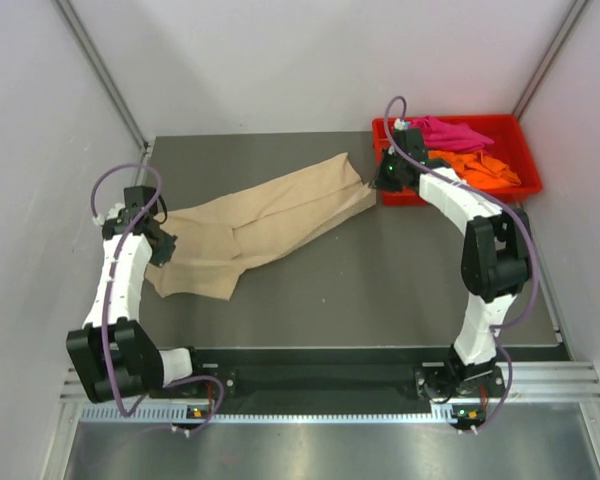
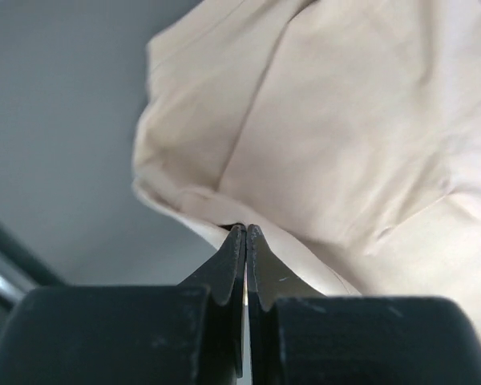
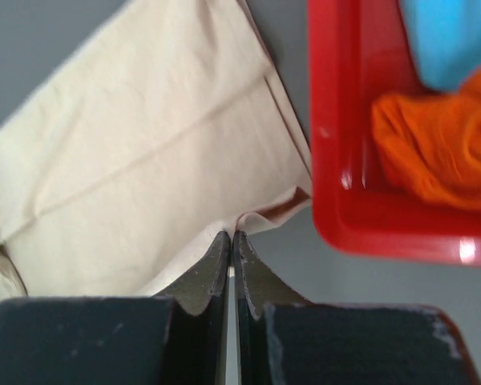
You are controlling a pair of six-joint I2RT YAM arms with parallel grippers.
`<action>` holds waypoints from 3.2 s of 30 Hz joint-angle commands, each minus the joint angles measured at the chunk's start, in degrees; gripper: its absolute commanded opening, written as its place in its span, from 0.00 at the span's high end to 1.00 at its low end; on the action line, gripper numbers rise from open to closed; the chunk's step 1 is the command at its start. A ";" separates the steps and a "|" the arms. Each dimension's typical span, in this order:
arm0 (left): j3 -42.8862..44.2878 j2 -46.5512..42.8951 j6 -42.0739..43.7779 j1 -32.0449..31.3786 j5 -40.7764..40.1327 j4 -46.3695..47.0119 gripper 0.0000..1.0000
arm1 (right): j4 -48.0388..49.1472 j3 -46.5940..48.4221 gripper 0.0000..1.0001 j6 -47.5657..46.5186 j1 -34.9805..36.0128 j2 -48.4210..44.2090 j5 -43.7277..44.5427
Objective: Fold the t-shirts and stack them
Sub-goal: Fold the tshirt
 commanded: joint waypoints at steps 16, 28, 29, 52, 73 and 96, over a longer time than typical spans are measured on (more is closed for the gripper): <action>14.74 18.14 8.69 2.04 -1.63 13.00 1.00 | 0.62 23.59 1.00 0.65 1.22 17.89 1.96; 16.32 22.36 8.34 3.98 -0.75 14.32 1.00 | -0.17 26.05 1.00 1.00 -0.36 21.50 2.49; 16.32 22.79 8.34 4.24 -0.84 14.41 1.00 | -0.17 26.32 1.00 1.00 -0.54 21.76 2.58; 20.01 30.70 7.99 5.30 5.40 16.78 1.00 | -0.70 32.03 0.97 1.70 -1.77 27.47 1.43; 7.56 11.92 12.65 5.38 -1.19 11.59 0.45 | -9.93 24.69 0.30 -7.89 0.25 12.99 1.88; -6.97 11.72 12.82 18.73 13.21 16.69 0.44 | -0.26 3.47 0.23 1.79 5.88 7.87 -4.02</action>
